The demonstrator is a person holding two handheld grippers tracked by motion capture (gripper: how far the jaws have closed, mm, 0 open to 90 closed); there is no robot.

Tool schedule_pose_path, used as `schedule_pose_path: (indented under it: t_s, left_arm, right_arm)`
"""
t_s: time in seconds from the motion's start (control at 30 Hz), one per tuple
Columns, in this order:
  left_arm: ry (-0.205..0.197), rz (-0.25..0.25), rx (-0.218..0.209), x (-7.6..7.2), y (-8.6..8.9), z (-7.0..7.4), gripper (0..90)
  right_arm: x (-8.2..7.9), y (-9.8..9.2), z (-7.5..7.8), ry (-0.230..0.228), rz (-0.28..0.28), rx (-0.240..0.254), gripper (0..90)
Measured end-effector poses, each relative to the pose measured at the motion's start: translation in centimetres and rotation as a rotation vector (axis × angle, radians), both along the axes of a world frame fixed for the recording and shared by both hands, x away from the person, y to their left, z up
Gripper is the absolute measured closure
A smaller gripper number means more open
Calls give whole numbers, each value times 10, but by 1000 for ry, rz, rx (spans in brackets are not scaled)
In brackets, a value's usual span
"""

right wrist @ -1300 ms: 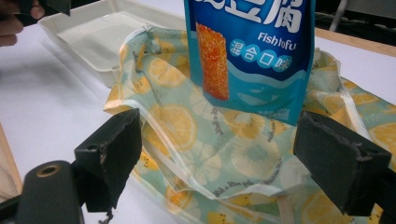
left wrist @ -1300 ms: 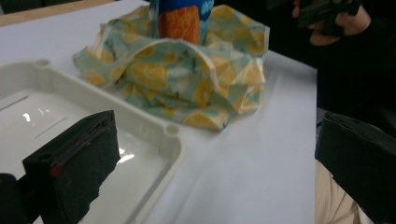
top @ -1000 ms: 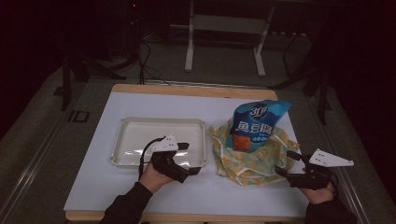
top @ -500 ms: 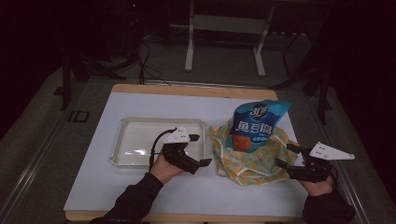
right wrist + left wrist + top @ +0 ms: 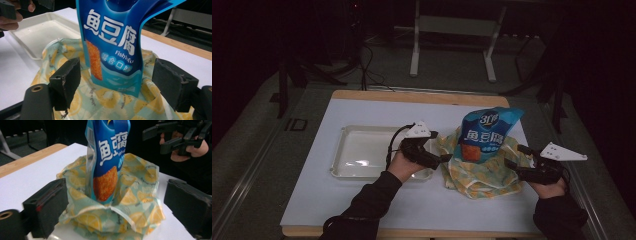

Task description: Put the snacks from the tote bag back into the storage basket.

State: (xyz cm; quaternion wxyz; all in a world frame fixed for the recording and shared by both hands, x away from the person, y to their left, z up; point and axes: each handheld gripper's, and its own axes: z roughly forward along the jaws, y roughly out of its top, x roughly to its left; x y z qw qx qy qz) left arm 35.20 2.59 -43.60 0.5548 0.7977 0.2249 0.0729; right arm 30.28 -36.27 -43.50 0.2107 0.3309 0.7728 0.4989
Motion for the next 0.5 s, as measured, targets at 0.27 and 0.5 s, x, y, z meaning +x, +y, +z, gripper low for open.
schedule_pose_path:
  t_s: [0.27,0.5]
  left_arm:
    - [-5,8,26,17,-23,1,71]
    - [-15,8,26,27,-43,1,142]
  right_arm:
    - [12,2,-1,-1,-15,13,232]
    - [27,7,0,3,-27,6,257]
